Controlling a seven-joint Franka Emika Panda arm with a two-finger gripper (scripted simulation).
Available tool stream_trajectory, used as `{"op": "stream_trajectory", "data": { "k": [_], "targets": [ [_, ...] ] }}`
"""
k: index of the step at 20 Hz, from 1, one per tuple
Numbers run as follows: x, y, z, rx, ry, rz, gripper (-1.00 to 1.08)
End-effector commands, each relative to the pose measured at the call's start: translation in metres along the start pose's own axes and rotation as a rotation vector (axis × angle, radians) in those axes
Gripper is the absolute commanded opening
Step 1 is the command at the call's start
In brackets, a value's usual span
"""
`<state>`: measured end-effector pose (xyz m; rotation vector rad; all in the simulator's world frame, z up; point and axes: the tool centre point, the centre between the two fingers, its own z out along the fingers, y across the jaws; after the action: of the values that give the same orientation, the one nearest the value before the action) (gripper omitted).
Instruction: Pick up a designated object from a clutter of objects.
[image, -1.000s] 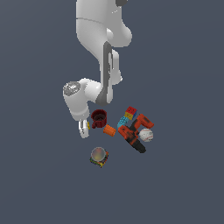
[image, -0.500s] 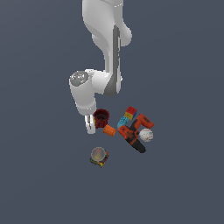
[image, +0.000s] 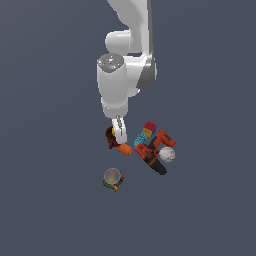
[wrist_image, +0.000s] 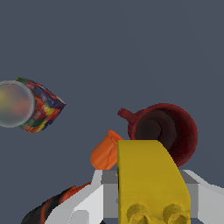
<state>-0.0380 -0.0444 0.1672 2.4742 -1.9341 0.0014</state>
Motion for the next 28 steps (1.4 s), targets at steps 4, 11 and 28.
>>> {"op": "stream_trajectory", "data": {
  "k": [4,11,28],
  "targets": [
    [-0.041,-0.015,-0.054,0.0,0.003,0.001,-1.0],
    [-0.094,-0.035,-0.122,0.0,0.004,0.001,-1.0],
    [-0.181,-0.074,-0.232,0.0,-0.001,-0.002,-1.0]
  ]
}}
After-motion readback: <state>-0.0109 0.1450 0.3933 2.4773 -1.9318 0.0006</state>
